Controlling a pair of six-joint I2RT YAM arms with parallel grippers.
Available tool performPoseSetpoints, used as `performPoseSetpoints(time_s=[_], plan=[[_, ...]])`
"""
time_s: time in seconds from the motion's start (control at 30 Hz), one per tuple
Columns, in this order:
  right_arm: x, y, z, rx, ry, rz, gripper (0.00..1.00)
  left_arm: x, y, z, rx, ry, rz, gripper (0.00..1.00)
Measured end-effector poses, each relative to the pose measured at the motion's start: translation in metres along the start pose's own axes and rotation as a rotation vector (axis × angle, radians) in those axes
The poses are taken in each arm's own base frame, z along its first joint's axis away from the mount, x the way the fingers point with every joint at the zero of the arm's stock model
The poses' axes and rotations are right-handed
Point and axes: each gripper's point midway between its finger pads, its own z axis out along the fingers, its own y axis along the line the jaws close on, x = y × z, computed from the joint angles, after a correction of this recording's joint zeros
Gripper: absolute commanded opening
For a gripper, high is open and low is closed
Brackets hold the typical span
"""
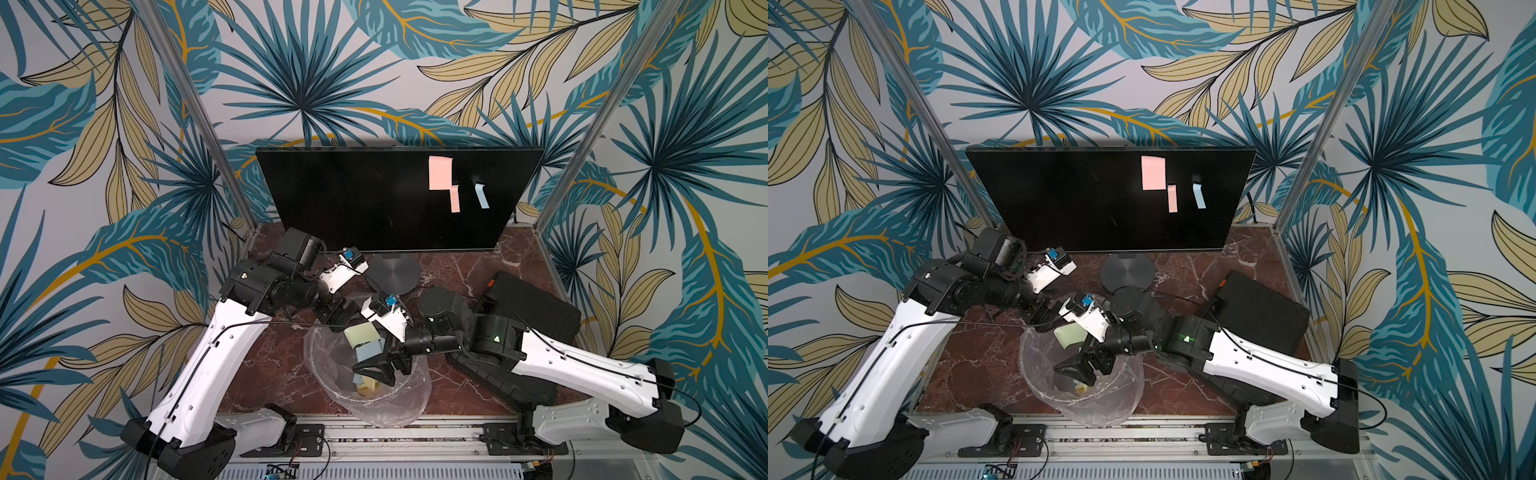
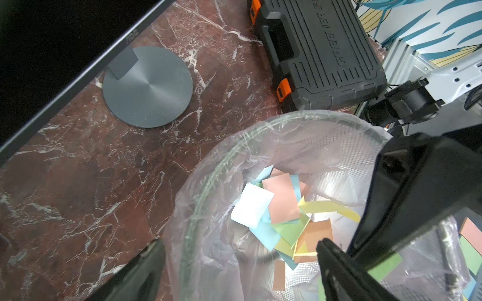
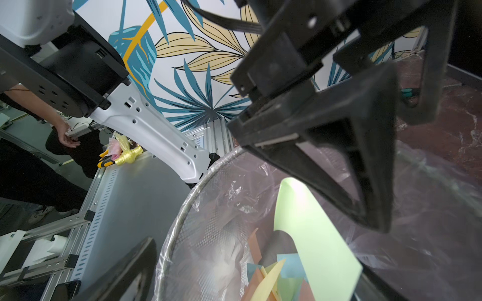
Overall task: Remove the sticky note from the monitor
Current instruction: Place the sticky note in the trash bin.
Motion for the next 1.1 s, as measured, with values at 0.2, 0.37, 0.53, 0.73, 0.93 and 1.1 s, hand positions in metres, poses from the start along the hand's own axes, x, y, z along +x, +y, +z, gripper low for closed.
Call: performPoseSetpoints(time_s=[0.2,0.37,0.53,0.73,0.93,1.1], plan=[[-0.003,-0.01,0.0,0.058,-0.017,0.009,0.99,0.005,-0.005,0.001,0.017,0.015,0.018,0.93],[-0.008,-0.024,-0.002,0.123,-0.037,0.024,0.99,0.009,-0.009,-0.006,0.01,0.01,0.042,0.93],[-0.011,-0.033,-0.005,0.157,-0.049,0.034,0.99,0.014,-0.01,-0.018,-0.039,-0.01,0.065,0.95],[-0.008,-0.02,-0.003,0.078,-0.033,0.032,1.0,0.016,-0.005,-0.028,-0.099,-0.022,0.075,0.97],[-0.006,-0.017,-0.01,0.074,-0.032,0.025,1.0,0.024,0.01,-0.026,-0.182,0.0,0.07,0.97],[-0.016,-0.017,-0.034,0.12,-0.075,0.013,1.0,0.028,0.029,-0.038,-0.263,-0.014,0.021,0.97]])
